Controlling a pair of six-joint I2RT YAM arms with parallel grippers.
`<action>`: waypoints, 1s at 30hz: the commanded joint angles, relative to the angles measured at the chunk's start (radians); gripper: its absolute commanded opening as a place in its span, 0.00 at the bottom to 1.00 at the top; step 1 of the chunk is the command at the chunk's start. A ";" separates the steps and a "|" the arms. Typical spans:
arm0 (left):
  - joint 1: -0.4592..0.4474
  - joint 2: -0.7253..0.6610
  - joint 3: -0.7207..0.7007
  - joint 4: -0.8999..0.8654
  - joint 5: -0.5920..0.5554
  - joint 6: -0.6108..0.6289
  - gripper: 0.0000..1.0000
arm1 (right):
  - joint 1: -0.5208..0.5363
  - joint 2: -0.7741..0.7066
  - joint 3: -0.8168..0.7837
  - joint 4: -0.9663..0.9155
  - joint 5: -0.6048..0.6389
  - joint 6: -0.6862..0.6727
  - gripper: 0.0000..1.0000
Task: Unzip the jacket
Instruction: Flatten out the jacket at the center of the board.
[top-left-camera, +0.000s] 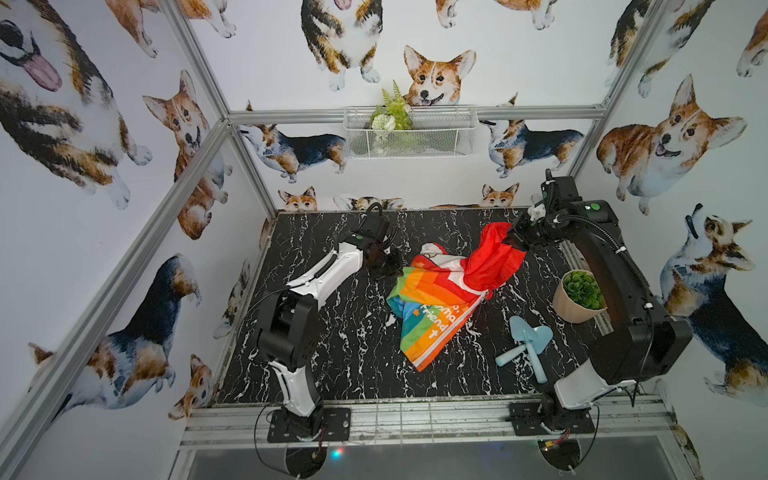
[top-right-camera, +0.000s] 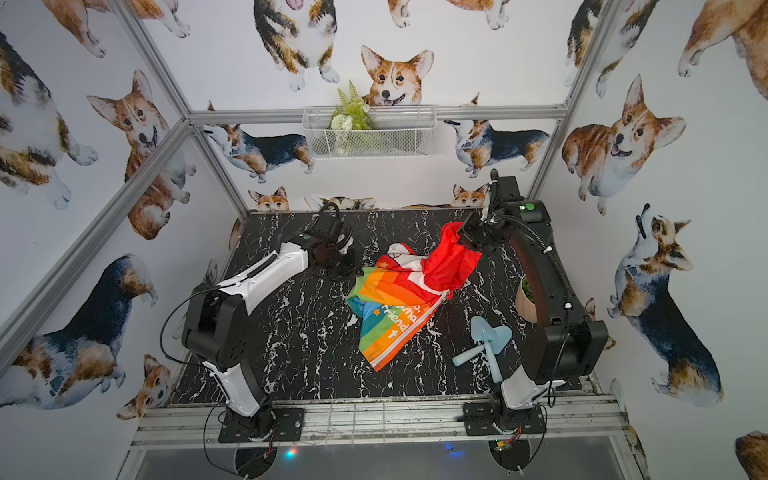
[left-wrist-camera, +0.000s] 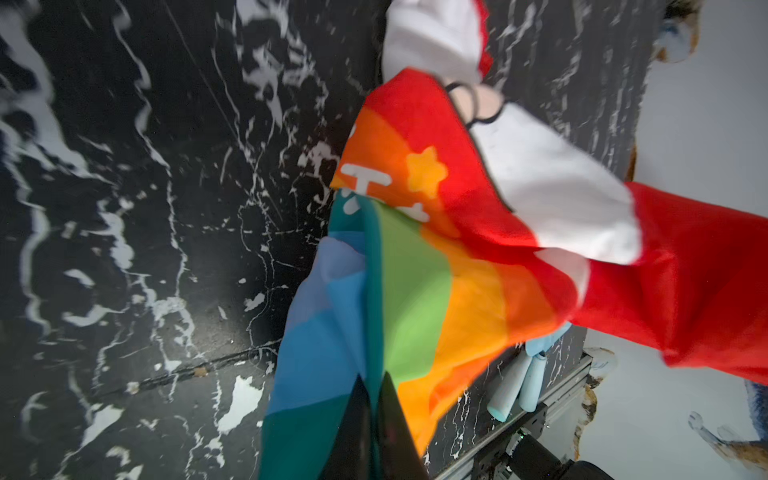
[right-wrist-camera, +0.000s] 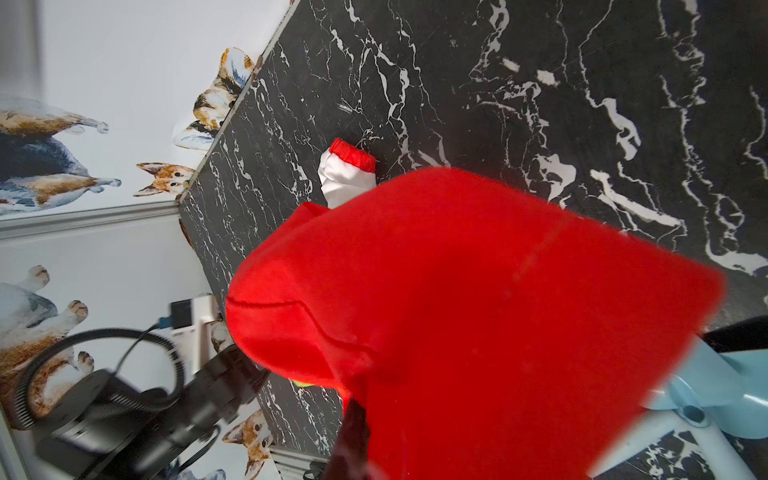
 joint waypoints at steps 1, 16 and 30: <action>-0.002 -0.065 0.115 -0.195 -0.168 0.084 0.00 | 0.002 -0.009 0.005 -0.011 0.032 0.004 0.00; -0.245 0.015 0.186 -0.242 -0.058 0.079 1.00 | -0.008 -0.022 -0.061 -0.019 0.041 0.019 0.00; 0.137 -0.041 -0.054 -0.122 0.087 -0.018 0.70 | -0.037 -0.062 -0.185 -0.031 0.035 -0.004 0.00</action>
